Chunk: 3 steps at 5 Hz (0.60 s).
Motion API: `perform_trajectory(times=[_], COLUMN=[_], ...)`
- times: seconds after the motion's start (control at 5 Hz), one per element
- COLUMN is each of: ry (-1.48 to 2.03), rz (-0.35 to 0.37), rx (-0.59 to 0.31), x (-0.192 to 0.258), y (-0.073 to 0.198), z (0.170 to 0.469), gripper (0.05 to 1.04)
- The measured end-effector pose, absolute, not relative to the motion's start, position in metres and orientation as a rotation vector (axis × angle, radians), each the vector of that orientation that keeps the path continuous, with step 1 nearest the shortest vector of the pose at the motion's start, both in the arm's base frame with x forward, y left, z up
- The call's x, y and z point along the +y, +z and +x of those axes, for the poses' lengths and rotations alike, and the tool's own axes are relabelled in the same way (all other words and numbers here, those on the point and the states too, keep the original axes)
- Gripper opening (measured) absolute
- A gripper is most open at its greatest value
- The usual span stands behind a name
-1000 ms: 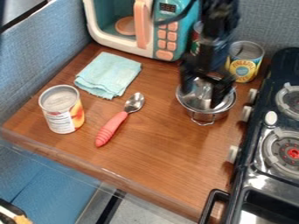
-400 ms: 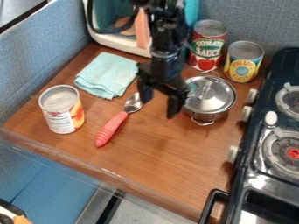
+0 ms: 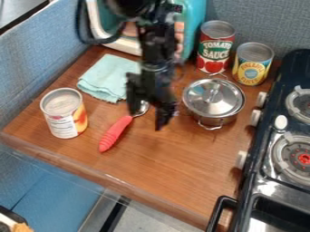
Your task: Move the can to the right side
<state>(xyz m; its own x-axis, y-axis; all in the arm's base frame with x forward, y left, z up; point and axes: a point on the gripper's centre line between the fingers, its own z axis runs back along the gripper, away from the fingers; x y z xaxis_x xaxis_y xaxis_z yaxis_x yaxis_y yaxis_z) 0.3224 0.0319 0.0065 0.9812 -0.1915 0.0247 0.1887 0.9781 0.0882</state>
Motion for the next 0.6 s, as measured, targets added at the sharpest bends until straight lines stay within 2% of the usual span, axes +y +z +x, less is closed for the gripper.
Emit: perform_trajectory(times=[0.6], ry=[-0.122], rz=[0.081], rx=[0.011], x=[0.0524], y=[-0.0035], z=[0.3038], gripper=[1.0])
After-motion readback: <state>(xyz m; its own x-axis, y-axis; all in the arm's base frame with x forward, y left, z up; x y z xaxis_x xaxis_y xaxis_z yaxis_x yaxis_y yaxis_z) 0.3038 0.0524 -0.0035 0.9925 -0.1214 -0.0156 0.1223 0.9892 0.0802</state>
